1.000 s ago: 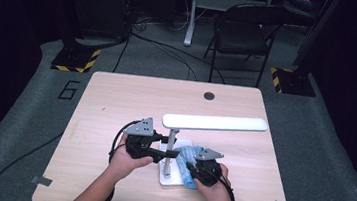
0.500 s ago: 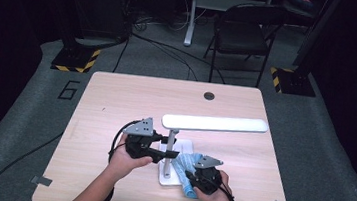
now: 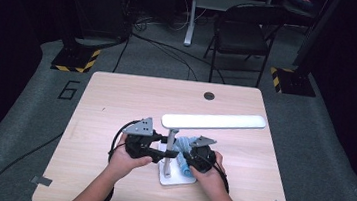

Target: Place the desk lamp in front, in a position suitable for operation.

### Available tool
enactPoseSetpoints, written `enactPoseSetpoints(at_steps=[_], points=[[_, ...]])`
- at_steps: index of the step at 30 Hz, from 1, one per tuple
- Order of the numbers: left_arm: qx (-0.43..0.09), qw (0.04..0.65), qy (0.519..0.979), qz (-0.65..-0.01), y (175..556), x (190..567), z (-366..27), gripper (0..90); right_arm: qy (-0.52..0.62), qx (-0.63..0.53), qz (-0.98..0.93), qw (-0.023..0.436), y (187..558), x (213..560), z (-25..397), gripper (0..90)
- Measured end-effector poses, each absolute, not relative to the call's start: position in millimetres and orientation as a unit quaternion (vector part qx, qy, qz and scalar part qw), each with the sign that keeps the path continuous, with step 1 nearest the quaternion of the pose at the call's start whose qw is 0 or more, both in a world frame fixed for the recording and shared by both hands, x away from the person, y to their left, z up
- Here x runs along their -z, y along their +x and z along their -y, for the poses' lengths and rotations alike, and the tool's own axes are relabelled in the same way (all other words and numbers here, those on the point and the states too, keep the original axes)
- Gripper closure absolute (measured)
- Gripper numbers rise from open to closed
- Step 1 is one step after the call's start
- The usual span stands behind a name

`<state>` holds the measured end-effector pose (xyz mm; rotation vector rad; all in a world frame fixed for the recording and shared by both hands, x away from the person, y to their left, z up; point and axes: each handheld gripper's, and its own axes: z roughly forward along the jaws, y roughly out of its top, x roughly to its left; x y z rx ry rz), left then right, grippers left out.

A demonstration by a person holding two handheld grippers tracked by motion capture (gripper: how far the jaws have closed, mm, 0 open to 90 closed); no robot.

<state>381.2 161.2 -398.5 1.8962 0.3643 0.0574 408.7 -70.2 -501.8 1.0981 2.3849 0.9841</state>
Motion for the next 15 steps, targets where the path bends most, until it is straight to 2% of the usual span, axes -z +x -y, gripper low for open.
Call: enactPoseSetpoints(at_steps=[7,15], points=[[-0.023,0.571,0.806,-0.155,381,399,-162,49.7,0.403,-0.338,-0.83,0.185,447,501,60,65.3],[-0.024,0.568,0.806,-0.165,381,397,-161,49.0,0.412,-0.331,-0.828,0.189,461,500,54,65.3]])
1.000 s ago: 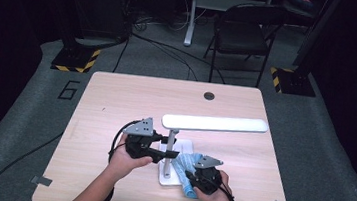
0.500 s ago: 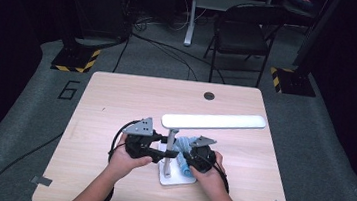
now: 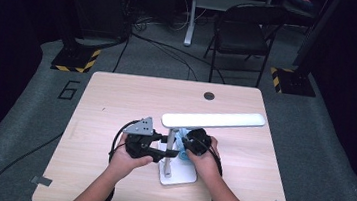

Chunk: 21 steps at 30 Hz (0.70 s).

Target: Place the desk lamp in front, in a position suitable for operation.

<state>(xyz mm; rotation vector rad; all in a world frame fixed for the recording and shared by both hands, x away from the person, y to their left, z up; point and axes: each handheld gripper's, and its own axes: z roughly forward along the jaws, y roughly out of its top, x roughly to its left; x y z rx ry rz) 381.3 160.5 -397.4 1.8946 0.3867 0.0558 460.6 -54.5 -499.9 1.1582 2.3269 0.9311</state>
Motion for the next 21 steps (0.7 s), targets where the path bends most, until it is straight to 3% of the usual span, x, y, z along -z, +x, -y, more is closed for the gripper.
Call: enactPoseSetpoints(at_steps=[11,21], points=[[-0.031,0.58,0.797,-0.163,381,387,-163,43.5,0.412,-0.339,-0.825,0.185,460,501,56,65.2],[-0.044,0.568,0.807,-0.156,378,385,-163,49.9,0.43,-0.337,-0.819,0.176,461,498,56,60.8]])
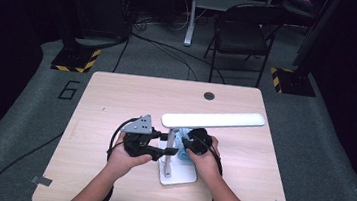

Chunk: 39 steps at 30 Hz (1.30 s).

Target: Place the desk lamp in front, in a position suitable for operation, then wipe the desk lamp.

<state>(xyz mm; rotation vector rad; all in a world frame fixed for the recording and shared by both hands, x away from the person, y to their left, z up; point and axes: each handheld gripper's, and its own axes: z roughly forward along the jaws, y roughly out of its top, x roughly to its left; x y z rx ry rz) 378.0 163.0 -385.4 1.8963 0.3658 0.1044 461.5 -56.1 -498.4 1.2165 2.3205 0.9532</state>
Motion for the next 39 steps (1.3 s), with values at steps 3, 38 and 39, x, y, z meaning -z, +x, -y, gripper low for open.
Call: enactPoseSetpoints(at_steps=[3,38,39], points=[[-0.041,0.573,0.804,-0.155,379,387,-163,50.0,0.424,-0.372,-0.807,0.176,456,489,53,61.2],[-0.036,0.58,0.798,-0.159,378,390,-163,49.9,0.342,-0.359,-0.857,0.139,357,501,67,64.4],[-0.034,0.581,0.798,-0.158,379,390,-163,49.9,0.344,-0.361,-0.856,0.14,358,501,66,64.4]])
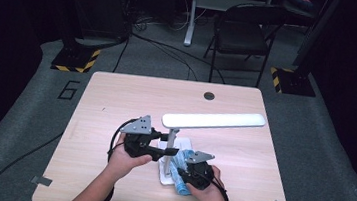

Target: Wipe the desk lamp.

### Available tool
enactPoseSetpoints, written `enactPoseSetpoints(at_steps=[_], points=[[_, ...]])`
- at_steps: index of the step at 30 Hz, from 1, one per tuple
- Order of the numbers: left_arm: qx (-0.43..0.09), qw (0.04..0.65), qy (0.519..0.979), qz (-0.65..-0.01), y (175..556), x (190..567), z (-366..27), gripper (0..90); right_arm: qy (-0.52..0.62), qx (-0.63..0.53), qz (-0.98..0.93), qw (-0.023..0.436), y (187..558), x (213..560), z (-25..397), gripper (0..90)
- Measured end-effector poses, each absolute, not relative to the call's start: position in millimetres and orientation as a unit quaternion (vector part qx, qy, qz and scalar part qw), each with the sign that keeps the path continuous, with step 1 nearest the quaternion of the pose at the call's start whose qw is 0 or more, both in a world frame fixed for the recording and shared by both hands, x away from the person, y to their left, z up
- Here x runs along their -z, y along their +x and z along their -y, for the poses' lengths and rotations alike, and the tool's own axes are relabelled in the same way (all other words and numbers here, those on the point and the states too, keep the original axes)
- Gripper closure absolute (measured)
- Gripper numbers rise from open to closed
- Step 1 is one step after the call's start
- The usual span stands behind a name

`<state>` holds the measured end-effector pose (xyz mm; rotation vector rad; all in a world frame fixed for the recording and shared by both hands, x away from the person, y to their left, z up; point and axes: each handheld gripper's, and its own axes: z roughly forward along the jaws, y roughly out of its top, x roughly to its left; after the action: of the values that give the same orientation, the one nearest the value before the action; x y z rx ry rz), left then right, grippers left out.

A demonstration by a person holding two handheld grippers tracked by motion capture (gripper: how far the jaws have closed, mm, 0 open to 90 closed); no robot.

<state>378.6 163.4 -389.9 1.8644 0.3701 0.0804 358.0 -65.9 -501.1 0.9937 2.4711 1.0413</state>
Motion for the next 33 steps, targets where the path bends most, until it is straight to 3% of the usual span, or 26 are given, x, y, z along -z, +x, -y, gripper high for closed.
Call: enactPoseSetpoints(at_steps=[29,33], points=[[-0.031,0.585,0.793,-0.166,377,391,-165,49.8,0.409,-0.339,-0.832,0.16,471,498,41,65.3],[-0.033,0.587,0.792,-0.168,377,391,-165,49.8,0.421,-0.349,-0.826,0.139,478,499,46,65.5]])
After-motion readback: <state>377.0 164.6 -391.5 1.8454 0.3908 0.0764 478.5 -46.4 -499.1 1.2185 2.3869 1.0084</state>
